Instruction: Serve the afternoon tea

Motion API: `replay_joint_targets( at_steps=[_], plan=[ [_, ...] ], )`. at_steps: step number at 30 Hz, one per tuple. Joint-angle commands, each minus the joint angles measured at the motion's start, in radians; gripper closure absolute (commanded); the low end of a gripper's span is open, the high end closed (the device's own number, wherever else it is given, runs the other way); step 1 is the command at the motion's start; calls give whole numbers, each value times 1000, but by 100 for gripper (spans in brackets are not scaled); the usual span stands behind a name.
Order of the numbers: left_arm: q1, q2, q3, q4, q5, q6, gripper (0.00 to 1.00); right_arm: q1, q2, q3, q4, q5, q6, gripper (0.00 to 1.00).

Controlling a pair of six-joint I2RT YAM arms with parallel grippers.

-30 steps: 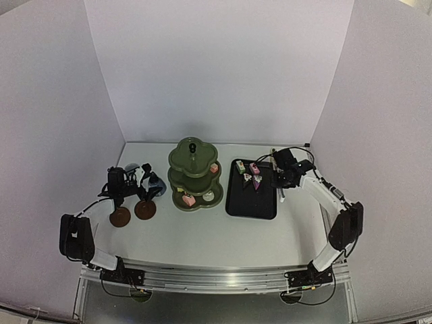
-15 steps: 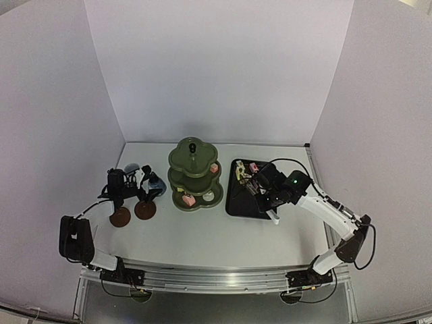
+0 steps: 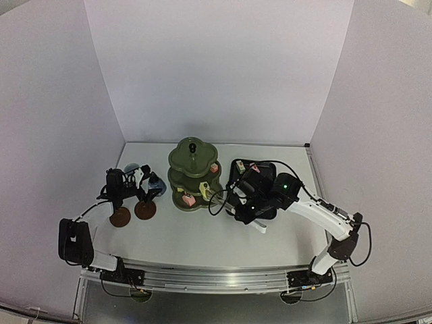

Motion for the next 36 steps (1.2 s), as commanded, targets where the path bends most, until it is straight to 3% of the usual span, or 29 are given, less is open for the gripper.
replay_joint_targets(
  at_steps=[1, 12, 26, 36],
  plan=[
    [-5, -33, -6, 34, 26, 17, 4, 3, 94, 133, 60, -33, -100, 100],
    [-9, -28, 1, 45, 23, 10, 4, 0, 362, 412, 57, 43, -271, 100],
    [-14, -28, -7, 54, 17, 9, 4, -41, 561, 582, 95, 178, -194, 100],
    [-13, -29, -17, 64, 10, 5, 4, -48, 625, 619, 145, 152, -186, 100]
  ],
)
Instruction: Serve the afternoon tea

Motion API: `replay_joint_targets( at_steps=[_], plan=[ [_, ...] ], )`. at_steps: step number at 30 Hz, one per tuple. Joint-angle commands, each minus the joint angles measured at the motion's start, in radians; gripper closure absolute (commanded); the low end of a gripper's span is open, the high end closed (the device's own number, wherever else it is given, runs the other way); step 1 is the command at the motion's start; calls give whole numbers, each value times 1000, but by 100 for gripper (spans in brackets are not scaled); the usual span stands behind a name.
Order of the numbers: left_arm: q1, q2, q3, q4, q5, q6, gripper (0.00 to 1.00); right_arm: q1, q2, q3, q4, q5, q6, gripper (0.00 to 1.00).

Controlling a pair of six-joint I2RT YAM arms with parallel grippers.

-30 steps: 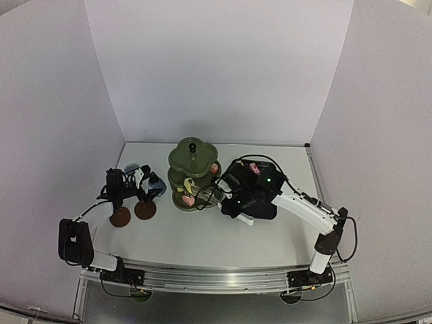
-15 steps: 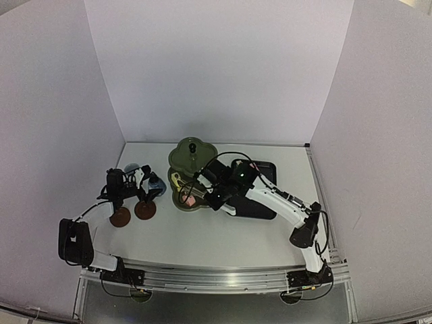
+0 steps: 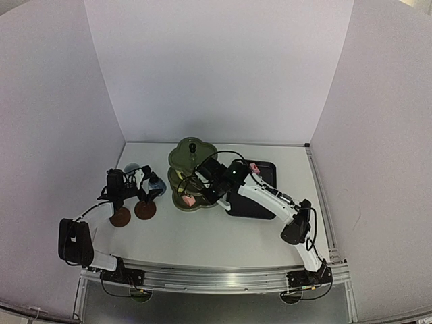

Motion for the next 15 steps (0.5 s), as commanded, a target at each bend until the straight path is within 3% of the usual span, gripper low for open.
replay_joint_targets(
  at_steps=[1, 8, 13, 15],
  plan=[
    [-4, -27, -6, 36, 5, 6, 4, -2, 30, 61, 60, 3, 18, 100],
    [-5, -28, -7, 39, 0, 6, 4, -6, 48, 65, 68, -13, 17, 99],
    [-5, -29, -9, 39, 0, 6, 4, -5, 47, 59, 68, -6, 18, 88],
    [-4, -29, -9, 39, -2, 5, 4, -5, 48, 61, 68, -10, 18, 78]
  ],
)
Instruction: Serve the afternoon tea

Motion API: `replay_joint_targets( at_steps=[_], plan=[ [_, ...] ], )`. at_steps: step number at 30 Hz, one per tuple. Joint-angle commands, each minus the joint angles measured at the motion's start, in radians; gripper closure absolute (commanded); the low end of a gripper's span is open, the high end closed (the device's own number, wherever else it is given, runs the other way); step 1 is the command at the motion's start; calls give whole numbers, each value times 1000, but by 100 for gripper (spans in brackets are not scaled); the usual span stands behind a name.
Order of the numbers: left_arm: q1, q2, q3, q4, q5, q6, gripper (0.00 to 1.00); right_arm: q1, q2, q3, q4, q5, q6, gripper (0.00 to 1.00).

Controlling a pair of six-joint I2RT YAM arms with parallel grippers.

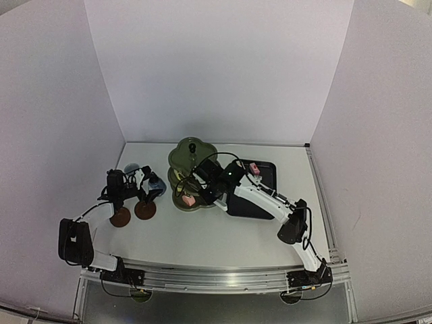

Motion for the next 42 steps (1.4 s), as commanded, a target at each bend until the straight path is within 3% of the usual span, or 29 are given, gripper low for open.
replay_joint_targets(
  at_steps=[1, 4, 8, 28, 42],
  plan=[
    [-5, -29, -2, 30, 0, 6, 4, -5, -2, 42, 41, -6, 13, 74],
    [-5, -29, -4, 31, 1, 6, 4, -6, -7, 40, 40, -9, 15, 67],
    [-5, -31, -5, 29, -1, 7, 4, -5, -17, 36, 41, -14, 19, 65],
    [-5, -31, 5, 16, -6, 15, 4, -6, -188, -121, 44, -87, 33, 66],
    [-5, -36, 5, 9, -13, 21, 4, -4, -396, -358, 47, -74, 72, 71]
  ],
)
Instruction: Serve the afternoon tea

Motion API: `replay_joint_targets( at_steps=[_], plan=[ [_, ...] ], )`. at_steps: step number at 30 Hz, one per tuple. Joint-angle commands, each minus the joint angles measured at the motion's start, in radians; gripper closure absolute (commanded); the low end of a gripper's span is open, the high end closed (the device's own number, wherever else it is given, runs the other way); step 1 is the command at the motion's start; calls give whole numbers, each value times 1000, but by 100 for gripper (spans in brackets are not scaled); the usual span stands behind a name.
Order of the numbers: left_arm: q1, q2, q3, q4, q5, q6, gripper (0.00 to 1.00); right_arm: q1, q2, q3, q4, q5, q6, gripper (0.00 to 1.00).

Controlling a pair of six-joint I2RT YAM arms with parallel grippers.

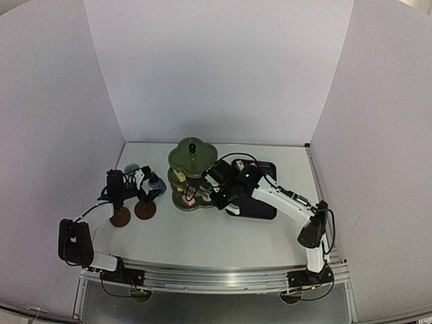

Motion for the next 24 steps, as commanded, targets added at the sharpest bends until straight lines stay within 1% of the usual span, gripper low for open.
replay_joint_targets(
  at_steps=[1, 7, 14, 17, 19, 24],
  plan=[
    [-5, -32, 6, 9, -10, 20, 4, -1, -156, -81, 17, 16, 34, 71],
    [-5, -28, 5, 11, -6, 20, 4, -8, -318, -250, 15, 92, 89, 71],
    [-5, -29, 5, 11, -7, 20, 4, -67, -413, -392, 18, 112, 125, 73],
    [-5, -30, 3, 11, -7, 20, 4, -112, -423, -423, 24, 130, 136, 73],
    [-4, -30, 2, 10, -8, 19, 4, -178, -413, -436, 28, 148, 139, 73],
    [-4, -35, 5, 8, -8, 20, 4, -293, -316, -397, 66, 166, 91, 73]
  ],
)
